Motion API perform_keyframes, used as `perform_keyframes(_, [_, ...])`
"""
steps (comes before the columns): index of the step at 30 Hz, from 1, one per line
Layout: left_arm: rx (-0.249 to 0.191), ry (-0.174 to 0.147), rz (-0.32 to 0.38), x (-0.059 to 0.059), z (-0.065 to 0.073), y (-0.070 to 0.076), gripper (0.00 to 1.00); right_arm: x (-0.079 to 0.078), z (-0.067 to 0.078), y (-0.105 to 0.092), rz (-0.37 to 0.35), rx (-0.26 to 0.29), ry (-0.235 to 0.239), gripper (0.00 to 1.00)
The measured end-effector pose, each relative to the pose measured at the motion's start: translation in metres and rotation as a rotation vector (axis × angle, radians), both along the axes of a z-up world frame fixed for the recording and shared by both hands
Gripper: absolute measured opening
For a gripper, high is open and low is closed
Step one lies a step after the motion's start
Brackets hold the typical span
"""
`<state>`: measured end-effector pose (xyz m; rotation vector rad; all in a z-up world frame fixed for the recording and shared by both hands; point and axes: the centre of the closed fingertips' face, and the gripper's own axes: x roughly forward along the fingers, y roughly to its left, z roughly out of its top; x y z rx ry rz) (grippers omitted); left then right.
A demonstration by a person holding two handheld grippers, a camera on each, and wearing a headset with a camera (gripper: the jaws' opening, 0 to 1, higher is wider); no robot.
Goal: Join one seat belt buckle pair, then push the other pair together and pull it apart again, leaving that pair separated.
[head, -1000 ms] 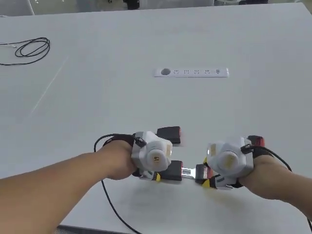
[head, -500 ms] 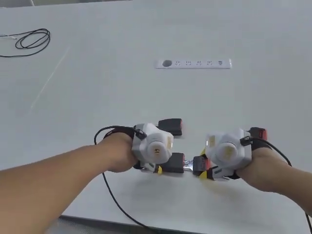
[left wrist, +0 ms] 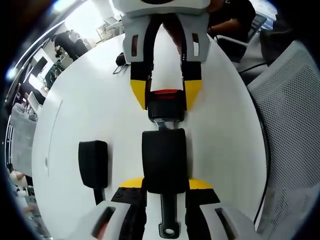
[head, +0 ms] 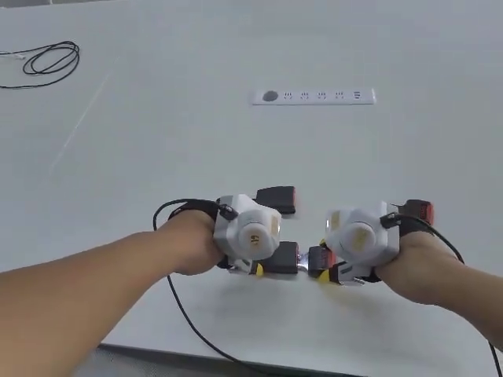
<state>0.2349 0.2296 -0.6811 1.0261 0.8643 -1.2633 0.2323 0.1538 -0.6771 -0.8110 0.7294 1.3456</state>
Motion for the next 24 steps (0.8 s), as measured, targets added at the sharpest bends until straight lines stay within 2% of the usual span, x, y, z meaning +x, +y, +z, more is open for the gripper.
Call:
perform_keyframes(3, [0.007,0.0,-0.015,-0.001,0.0,0.0,0.29,-0.003,-0.001,0.007,0.01,-0.01,-0.01,0.31])
perform_keyframes(8, [0.011,0.002,-0.015,-0.001,0.0,0.0,0.29,0.0,-0.002,0.008,0.009,0.004,0.0,0.3])
perform_keyframes(9, [0.053,0.003,0.028,-0.002,-0.001,0.009,0.29,-0.011,-0.004,0.008,-0.016,-0.003,0.059,0.3])
perform_keyframes(10, [0.023,0.0,0.009,-0.001,0.0,0.003,0.29,-0.006,-0.002,0.012,0.008,0.0,0.011,0.3])
perform_keyframes(11, [0.017,0.0,0.008,-0.001,-0.001,0.003,0.29,-0.004,-0.002,0.012,0.016,-0.004,0.006,0.3])
perform_keyframes(15, [0.011,0.006,0.0,-0.001,-0.002,0.002,0.29,-0.002,-0.003,0.01,0.019,-0.004,0.009,0.31])
perform_keyframes(21, [0.015,0.013,0.009,0.0,-0.002,0.002,0.29,-0.001,-0.002,0.008,0.037,-0.011,-0.017,0.31])
perform_keyframes(24, [-0.017,0.022,0.032,0.001,-0.002,0.006,0.29,0.0,-0.002,0.004,0.048,-0.003,-0.016,0.31])
